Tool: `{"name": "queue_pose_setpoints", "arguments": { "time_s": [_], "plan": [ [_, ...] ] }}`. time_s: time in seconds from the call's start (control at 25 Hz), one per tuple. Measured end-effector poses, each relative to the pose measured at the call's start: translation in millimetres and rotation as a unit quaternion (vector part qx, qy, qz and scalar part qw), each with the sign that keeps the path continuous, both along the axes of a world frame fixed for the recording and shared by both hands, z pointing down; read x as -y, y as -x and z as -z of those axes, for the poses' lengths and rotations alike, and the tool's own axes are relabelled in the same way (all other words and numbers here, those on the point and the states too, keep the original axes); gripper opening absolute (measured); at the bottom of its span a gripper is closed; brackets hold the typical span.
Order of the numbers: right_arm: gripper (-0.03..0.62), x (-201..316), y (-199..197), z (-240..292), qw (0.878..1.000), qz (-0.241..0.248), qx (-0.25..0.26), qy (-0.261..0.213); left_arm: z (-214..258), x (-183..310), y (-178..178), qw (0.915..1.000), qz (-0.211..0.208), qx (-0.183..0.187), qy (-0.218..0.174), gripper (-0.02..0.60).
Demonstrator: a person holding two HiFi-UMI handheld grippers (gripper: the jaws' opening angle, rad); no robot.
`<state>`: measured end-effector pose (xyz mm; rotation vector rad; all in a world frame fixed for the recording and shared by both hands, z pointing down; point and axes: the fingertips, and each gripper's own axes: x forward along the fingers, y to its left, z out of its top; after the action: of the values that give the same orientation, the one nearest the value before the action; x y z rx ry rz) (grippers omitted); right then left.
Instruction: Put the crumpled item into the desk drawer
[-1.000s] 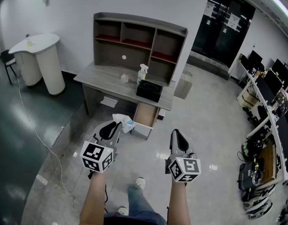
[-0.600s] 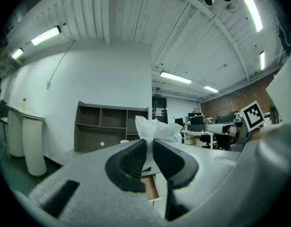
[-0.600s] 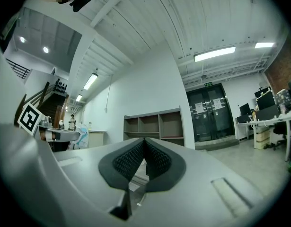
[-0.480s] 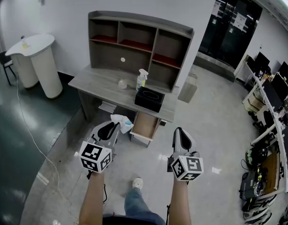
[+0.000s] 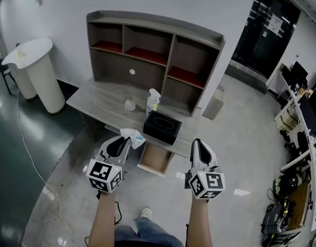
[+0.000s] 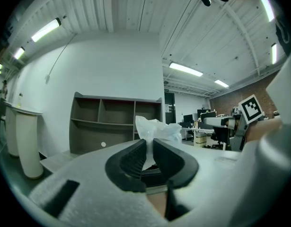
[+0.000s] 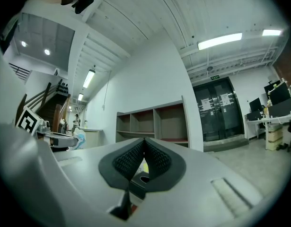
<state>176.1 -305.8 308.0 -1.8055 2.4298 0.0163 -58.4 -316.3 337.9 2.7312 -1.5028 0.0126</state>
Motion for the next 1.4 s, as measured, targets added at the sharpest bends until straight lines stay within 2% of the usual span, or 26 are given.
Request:
{"name": "queue_pose_setpoints", "arguments": {
  "time_s": [0.12, 0.28, 0.48, 0.6, 0.72, 0.88, 1.04, 1.2, 1.4],
  "plan": [
    [0.012, 33, -5, -3, 1.000, 0.008, 0.005, 0.004, -9, 26, -9, 1.0000, 0.005, 0.002, 0.002, 0.048],
    [0.012, 62, -1, -24, 1.000, 0.016, 0.001, 0.026, -27, 55, -9, 0.9996, 0.012, 0.002, 0.024, 0.048],
    [0.012, 88, -4, -42, 0.999, 0.007, 0.008, 0.044, -40, 88, -22, 0.9991, -0.006, 0.008, 0.042, 0.048],
    [0.012, 91, -10, -59, 0.998, 0.005, 0.016, 0.059, -62, 93, -37, 0.9976, -0.020, 0.014, 0.065, 0.048],
    [0.012, 96, -10, -92, 0.996, 0.005, 0.027, 0.085, -106, 97, -51, 0.9938, -0.034, 0.020, 0.104, 0.048],
    [0.012, 83, -5, -145, 0.991, 0.019, 0.030, 0.129, -188, 80, -70, 0.9829, -0.048, 0.028, 0.176, 0.048],
    [0.012, 71, -7, -202, 0.986, 0.014, 0.030, 0.161, -280, 75, -94, 0.9688, -0.058, 0.035, 0.238, 0.048],
    [0.012, 63, -4, -251, 0.982, 0.013, 0.021, 0.187, -359, 87, -114, 0.9558, -0.058, 0.049, 0.284, 0.048],
    [0.012, 50, -19, -295, 0.976, -0.005, 0.035, 0.213, -428, 99, -136, 0.9387, -0.061, 0.079, 0.330, 0.052]
  ]
}}
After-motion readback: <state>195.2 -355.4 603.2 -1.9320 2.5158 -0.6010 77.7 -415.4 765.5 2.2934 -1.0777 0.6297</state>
